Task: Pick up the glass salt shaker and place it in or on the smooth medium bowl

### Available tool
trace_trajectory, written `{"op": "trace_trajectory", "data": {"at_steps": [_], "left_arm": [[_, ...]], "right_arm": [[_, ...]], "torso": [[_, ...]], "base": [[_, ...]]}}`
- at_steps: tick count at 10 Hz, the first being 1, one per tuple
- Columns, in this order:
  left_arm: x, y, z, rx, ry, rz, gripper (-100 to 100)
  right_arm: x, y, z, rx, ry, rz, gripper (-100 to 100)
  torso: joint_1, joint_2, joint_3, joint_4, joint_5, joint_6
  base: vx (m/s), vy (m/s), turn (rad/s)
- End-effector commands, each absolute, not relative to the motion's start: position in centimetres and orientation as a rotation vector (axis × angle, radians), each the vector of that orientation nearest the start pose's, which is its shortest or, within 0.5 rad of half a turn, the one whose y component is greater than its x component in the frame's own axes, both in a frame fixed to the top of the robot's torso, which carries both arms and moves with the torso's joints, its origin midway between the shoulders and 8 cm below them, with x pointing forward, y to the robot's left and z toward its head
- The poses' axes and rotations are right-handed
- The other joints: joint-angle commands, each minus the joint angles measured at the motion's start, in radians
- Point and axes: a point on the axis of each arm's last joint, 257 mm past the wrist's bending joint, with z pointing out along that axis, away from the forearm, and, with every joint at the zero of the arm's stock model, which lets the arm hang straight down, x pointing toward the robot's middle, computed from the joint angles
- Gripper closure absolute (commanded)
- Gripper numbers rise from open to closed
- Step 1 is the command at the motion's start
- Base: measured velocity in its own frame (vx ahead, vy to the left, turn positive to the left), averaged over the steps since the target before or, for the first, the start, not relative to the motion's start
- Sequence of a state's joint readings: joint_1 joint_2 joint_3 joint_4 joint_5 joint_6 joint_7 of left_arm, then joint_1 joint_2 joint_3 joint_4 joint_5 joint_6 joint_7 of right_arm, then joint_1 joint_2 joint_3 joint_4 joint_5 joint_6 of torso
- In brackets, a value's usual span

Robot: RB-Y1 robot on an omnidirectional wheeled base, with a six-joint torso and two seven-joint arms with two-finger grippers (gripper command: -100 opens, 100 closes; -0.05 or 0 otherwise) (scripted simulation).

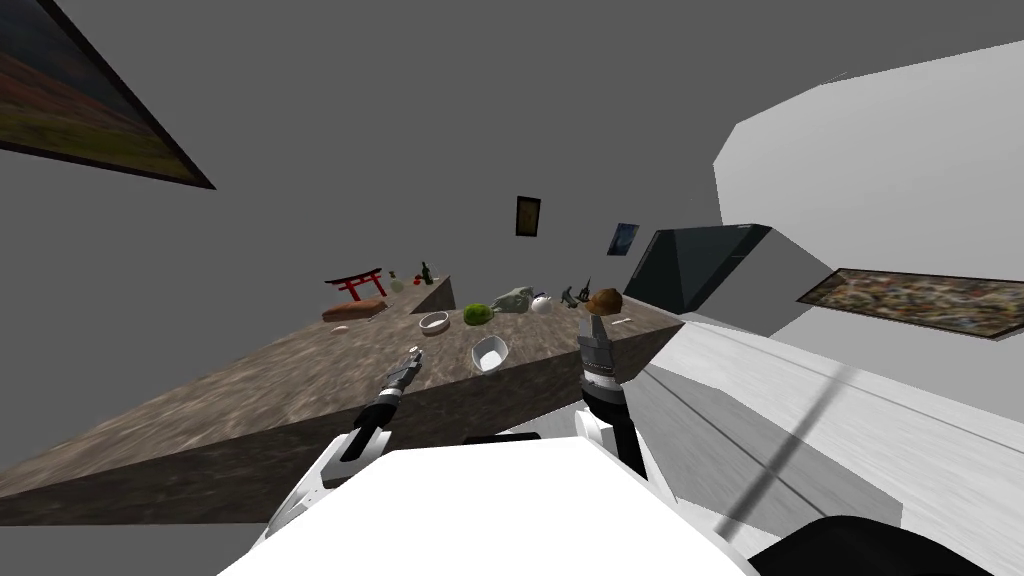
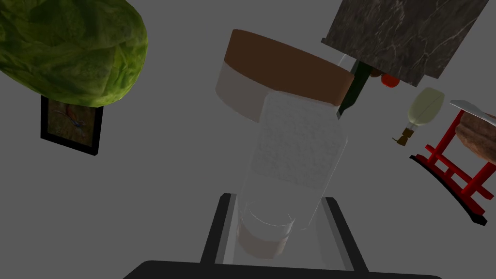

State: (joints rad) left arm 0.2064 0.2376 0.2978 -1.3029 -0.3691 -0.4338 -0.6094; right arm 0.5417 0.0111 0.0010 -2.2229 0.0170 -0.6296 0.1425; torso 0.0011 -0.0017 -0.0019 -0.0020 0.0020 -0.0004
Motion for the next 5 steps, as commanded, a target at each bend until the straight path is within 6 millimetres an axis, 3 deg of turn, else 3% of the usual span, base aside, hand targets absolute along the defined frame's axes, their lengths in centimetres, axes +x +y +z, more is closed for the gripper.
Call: {"op": "trace_trajectory", "data": {"at_steps": [1, 3, 4, 5], "left_arm": [[42.75, 44.53, -31.27, -0.405, 1.544, -0.125, 100], [42.75, 44.53, -31.27, -0.406, 1.544, -0.125, 100], [42.76, 44.53, -31.25, -0.406, 1.543, -0.126, 0], [42.77, 44.53, -31.25, -0.406, 1.543, -0.126, 100]], "right_arm": [[32.92, -28.05, 1.02, 0.573, 0.623, 1.153, 0], [32.92, -28.05, 1.02, 0.573, 0.623, 1.153, 0], [32.92, -28.05, 1.02, 0.573, 0.623, 1.153, 0], [32.92, -28.05, 1.02, 0.573, 0.623, 1.153, 0]], "torso": [[0.000, 0.000, 0.000, 0.000, 0.000, 0.000], [0.000, 0.000, 0.000, 0.000, 0.000, 0.000], [0.000, 0.000, 0.000, 0.000, 0.000, 0.000], [0.000, 0.000, 0.000, 0.000, 0.000, 0.000]], "base": [[0.000, 0.000, 0.000], [0.000, 0.000, 0.000], [0.000, 0.000, 0.000], [0.000, 0.000, 0.000]]}}
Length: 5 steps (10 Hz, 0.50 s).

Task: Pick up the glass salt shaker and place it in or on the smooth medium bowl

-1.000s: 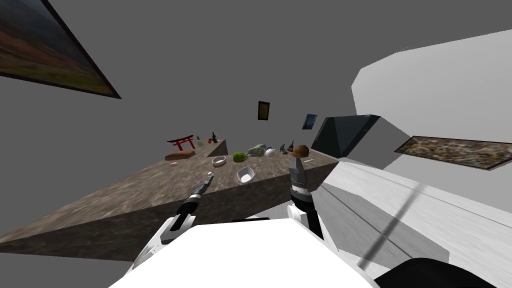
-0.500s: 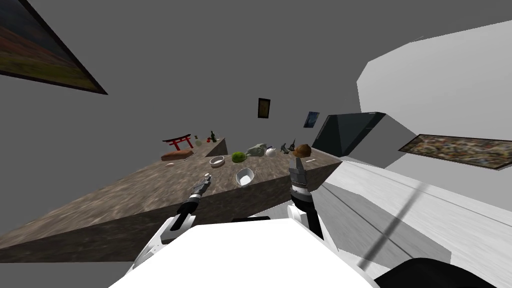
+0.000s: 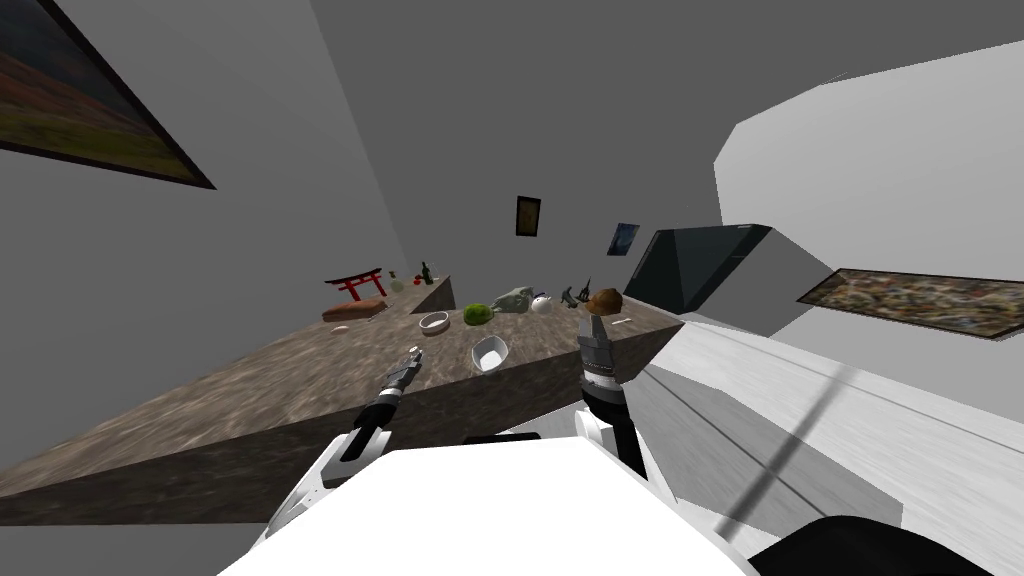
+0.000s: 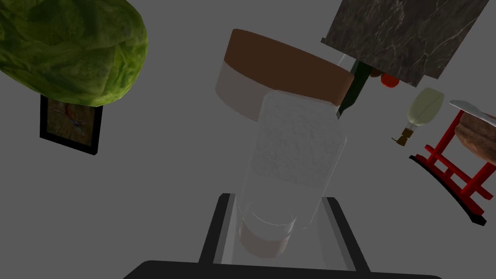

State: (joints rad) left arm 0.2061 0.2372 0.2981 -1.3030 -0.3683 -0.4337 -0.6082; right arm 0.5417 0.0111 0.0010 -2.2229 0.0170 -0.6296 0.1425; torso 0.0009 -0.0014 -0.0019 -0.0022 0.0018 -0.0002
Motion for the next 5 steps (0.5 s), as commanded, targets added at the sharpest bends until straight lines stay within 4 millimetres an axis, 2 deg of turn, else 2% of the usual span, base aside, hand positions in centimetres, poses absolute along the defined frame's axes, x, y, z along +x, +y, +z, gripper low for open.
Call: {"op": "trace_trajectory", "data": {"at_steps": [1, 2, 3, 5], "left_arm": [[42.8, 44.5, -31.2, -0.407, 1.543, -0.126, 0], [42.6, 44.9, -31.4, -0.425, 1.548, -0.112, 100], [42.6, 45.1, -31.4, -0.436, 1.551, -0.104, 100], [42.5, 45.6, -31.4, -0.463, 1.557, -0.084, 100]], "right_arm": [[32.9, -28.1, 1.0, 0.573, 0.623, 1.153, 0], [32.9, -28.1, 1.0, 0.573, 0.623, 1.153, 0], [32.9, -28.0, 1.0, 0.573, 0.622, 1.153, 0], [32.9, -28.0, 1.0, 0.573, 0.622, 1.154, 0]], "torso": [[0.000, 0.000, 0.000, 0.000, 0.000, 0.000], [0.000, 0.000, 0.000, 0.000, 0.000, 0.000], [-0.004, 0.005, 0.002, -0.001, 0.002, 0.001], [-0.009, 0.012, 0.003, -0.004, 0.005, 0.000]], "base": [[0.000, 0.000, 0.000], [-0.098, -0.051, -0.076], [-0.136, -0.069, -0.082], [-0.209, -0.098, -0.081]]}}
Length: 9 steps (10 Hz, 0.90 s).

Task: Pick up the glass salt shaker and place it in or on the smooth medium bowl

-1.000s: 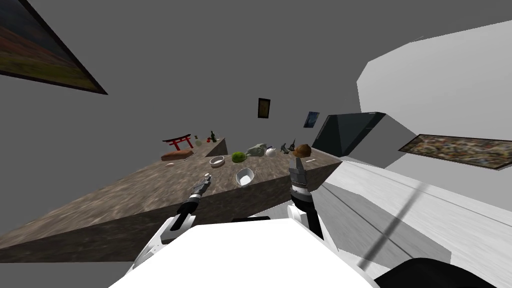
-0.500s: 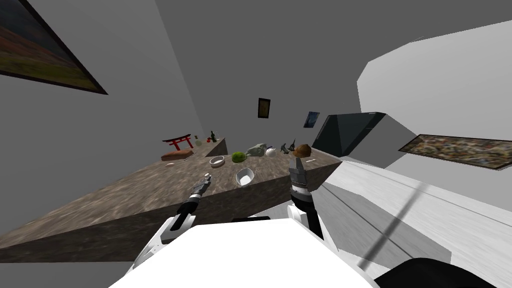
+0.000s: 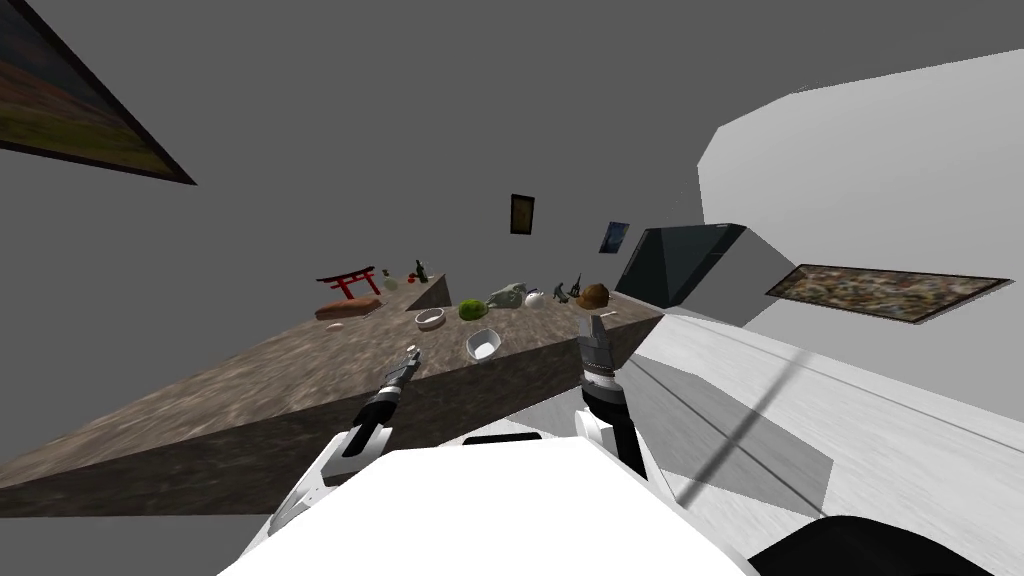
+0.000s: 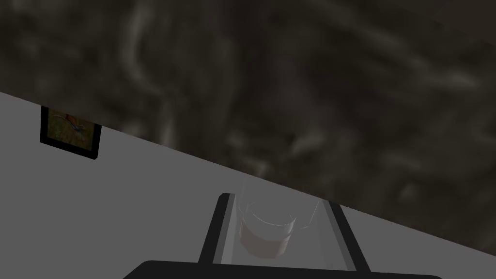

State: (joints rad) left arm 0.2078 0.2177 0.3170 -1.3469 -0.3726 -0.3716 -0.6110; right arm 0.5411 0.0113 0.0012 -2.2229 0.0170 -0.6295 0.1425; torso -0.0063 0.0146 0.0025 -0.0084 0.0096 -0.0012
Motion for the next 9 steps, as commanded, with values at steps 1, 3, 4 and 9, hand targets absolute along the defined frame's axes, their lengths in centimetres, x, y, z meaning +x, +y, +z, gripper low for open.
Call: {"op": "trace_trajectory", "data": {"at_steps": [1, 3, 4, 9], "left_arm": [[42.5, 45.9, -31.4, -0.478, 1.560, -0.074, 100], [42.5, 46.5, -31.2, -0.510, 1.565, -0.052, 100], [42.5, 46.8, -31.1, -0.526, 1.567, -0.041, 100], [42.4, 48.1, -30.3, -0.605, 1.575, 0.010, 100]], "right_arm": [[32.9, -28.0, 1.0, 0.573, 0.622, 1.154, 0], [32.9, -28.0, 1.0, 0.573, 0.622, 1.154, 0], [32.9, -28.0, 1.0, 0.573, 0.622, 1.154, 0], [32.9, -28.0, 1.0, 0.573, 0.622, 1.154, 0]], "torso": [[0.000, 0.000, 0.000, 0.000, 0.000, 0.000], [0.001, 0.000, -0.001, -0.002, 0.003, -0.001], [0.001, -0.001, -0.001, -0.002, 0.003, -0.001], [-0.001, -0.001, -0.001, -0.002, 0.002, -0.001]], "base": [[-0.210, -0.078, -0.110], [-0.204, -0.095, -0.112], [-0.200, -0.117, -0.097], [-0.206, -0.134, -0.128]]}}
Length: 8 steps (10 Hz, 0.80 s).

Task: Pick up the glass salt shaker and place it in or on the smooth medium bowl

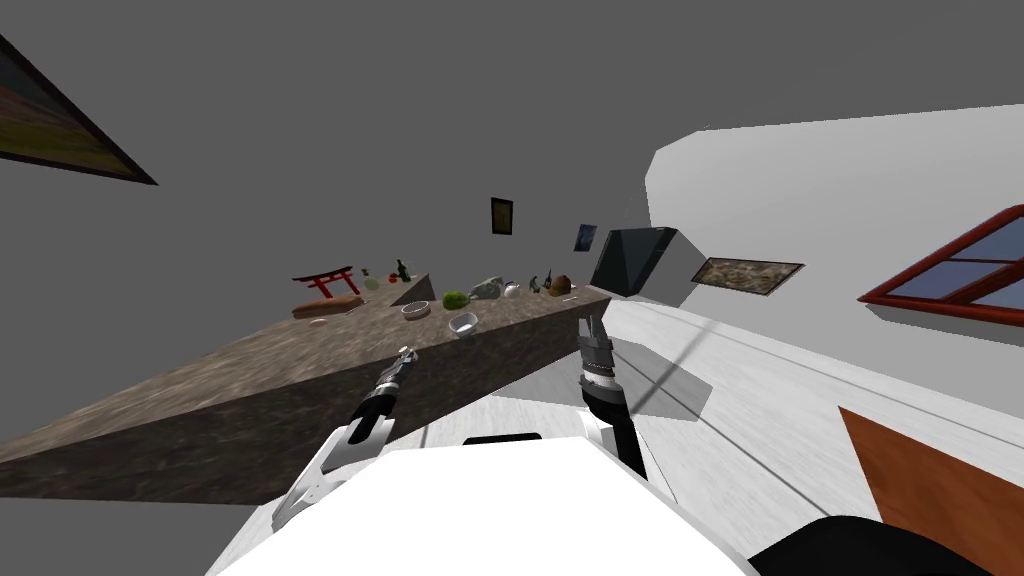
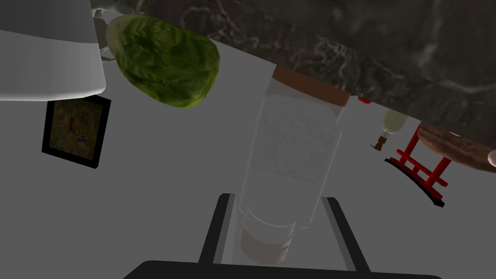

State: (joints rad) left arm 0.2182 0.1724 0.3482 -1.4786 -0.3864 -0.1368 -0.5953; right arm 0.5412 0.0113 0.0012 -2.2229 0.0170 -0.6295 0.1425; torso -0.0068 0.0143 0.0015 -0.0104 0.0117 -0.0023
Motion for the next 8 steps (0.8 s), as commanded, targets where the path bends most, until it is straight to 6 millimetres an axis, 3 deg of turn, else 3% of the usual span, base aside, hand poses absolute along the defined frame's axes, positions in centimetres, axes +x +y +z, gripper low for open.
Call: {"op": "trace_trajectory", "data": {"at_steps": [1, 5, 8], "left_arm": [[42.4, 48.4, -30.1, -0.618, 1.575, 0.019, 100], [42.7, 48.8, -29.3, -0.650, 1.577, 0.038, 100], [44.5, 48.0, -27.5, -0.632, 1.572, 0.011, 100]], "right_arm": [[32.9, -28.0, 1.0, 0.573, 0.622, 1.154, 0], [32.9, -28.0, 1.0, 0.573, 0.622, 1.153, 0], [32.9, -28.0, 1.0, 0.573, 0.622, 1.153, 0]], "torso": [[0.000, 0.000, 0.000, 0.000, 0.000, 0.000], [0.003, -0.003, -0.001, 0.000, 0.000, 0.000], [0.004, -0.009, -0.004, -0.001, 0.000, 0.002]], "base": [[-0.178, -0.116, -0.123], [-0.143, -0.101, -0.087], [-0.062, -0.083, -0.075]]}}
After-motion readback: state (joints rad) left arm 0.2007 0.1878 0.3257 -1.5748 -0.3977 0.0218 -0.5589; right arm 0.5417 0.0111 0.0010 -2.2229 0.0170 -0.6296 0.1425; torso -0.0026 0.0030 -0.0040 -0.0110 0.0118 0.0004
